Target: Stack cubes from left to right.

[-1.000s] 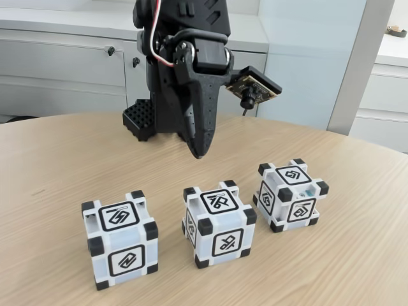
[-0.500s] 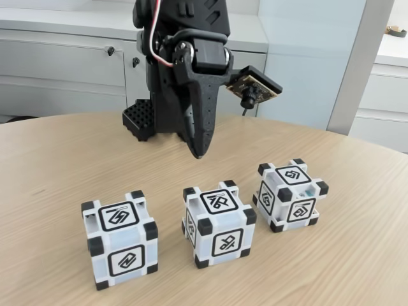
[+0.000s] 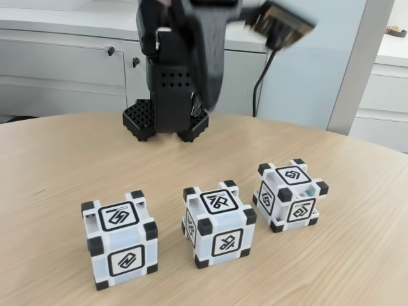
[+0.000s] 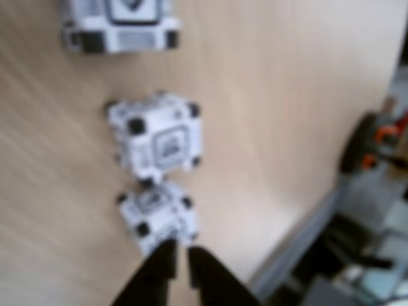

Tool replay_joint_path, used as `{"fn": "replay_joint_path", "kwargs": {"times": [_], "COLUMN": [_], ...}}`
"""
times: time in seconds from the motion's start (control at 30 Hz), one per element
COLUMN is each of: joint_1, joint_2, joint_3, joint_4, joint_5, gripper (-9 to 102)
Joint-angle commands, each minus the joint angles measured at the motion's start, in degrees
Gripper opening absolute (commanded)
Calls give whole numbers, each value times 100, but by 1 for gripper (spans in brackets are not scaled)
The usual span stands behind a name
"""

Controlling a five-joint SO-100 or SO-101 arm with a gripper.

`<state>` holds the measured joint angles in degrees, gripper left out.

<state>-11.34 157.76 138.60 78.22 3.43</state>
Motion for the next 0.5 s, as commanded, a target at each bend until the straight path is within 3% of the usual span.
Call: {"fn": "replay_joint_path", "kwargs": {"times": [0.0,0.2,0.47], "joint_1": [-44,-53,-861], "joint_2": [-1881,-4017,-4518], "joint_3": [-1178,-1978,-1969], "joint_4": [26,53,62], "joint_5": [413,1020,1336], "gripper": [0,1,9]}}
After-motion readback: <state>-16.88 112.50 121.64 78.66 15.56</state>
